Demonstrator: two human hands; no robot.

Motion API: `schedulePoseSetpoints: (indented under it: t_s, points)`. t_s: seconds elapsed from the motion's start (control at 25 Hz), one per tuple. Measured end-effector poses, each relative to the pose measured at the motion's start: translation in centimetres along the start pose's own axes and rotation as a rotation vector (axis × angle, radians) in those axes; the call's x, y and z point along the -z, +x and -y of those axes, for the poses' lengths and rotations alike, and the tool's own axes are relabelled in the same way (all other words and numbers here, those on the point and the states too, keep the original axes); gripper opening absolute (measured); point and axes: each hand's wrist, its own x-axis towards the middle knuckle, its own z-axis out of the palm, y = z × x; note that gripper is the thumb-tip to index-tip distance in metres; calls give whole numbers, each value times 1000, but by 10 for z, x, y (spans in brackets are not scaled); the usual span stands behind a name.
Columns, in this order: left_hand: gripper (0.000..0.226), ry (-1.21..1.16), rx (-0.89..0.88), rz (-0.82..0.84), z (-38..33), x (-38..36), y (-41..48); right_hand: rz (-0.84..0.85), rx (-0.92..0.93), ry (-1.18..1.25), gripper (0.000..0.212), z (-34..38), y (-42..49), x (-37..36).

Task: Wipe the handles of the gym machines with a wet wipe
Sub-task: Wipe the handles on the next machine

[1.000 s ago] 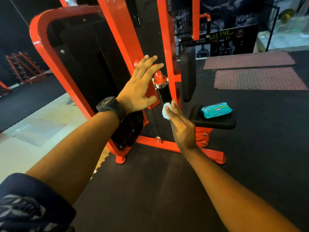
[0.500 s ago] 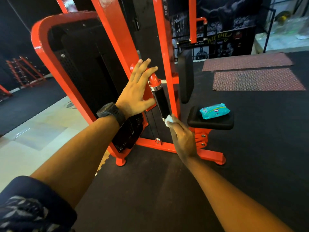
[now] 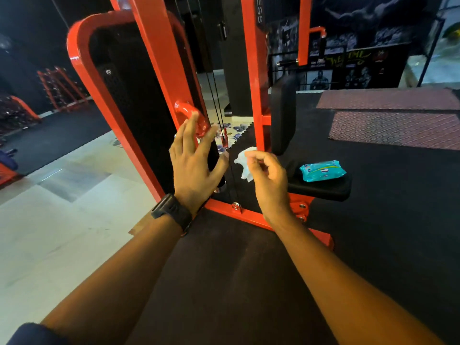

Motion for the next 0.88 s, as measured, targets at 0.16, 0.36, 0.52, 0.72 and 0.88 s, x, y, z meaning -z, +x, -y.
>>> schedulePoseSetpoints:
  t_s: [0.16, 0.36, 0.52, 0.72, 0.88]
  points:
    - [30, 122, -106, -96, -26, 1, 1, 178, -161, 211, 38, 15, 16, -4]
    - [28, -73, 231, -37, -63, -7, 24, 355, -178, 389, 16, 15, 63, 4]
    - [5, -172, 423, -127, -81, -27, 48, 453, -169, 392, 15, 3, 102, 20]
    - [5, -28, 453, -124, -85, -54, 53, 608, -277, 402, 22, -26, 135, 27]
    - [5, 163, 441, -148, -81, -66, 63, 893, -330, 429, 16, -46, 159, 18]
